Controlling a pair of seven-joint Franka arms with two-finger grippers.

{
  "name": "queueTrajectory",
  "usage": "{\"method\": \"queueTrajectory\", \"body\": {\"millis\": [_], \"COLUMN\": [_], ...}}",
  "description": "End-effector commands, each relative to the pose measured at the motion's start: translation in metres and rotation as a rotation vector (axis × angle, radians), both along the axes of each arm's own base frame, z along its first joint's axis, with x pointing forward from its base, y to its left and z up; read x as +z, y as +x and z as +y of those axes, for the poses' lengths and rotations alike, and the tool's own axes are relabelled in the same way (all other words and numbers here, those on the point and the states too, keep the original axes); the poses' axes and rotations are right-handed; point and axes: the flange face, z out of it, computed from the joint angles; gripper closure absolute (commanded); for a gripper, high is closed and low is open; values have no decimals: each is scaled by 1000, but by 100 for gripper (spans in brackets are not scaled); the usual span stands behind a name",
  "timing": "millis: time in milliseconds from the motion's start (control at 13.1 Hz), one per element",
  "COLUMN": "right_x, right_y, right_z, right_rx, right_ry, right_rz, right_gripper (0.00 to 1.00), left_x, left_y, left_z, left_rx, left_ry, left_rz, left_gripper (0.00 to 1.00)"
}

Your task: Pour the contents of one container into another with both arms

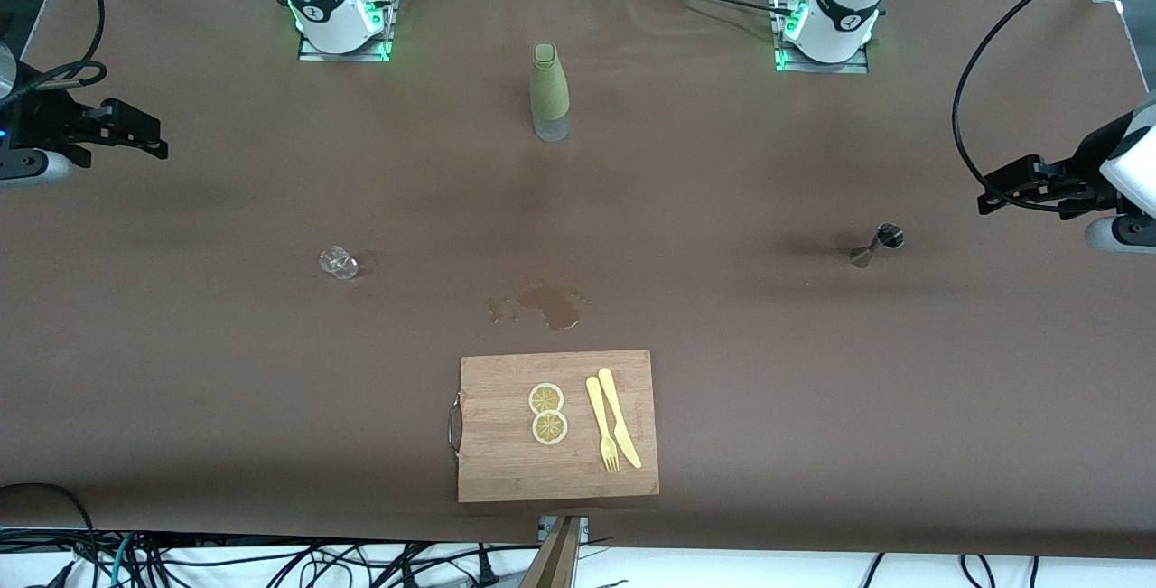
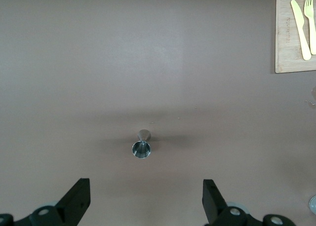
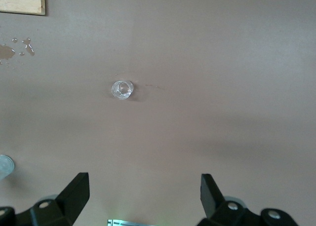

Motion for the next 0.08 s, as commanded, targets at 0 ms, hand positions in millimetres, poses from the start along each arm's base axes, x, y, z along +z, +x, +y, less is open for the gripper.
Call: {"method": "queueTrajectory", "body": {"millis": [0], "right_x": [3], "right_y": [-6], "right_z": [1], "right_rx": [-11], "right_ry": [17], "right_rz": [-6], "right_gripper": [0], "left_x": [8], "left_y": [2], "left_z": [-4], "left_rx": [8], "left_ry": [44], "left_rz": [-4], "left_gripper": [0]}}
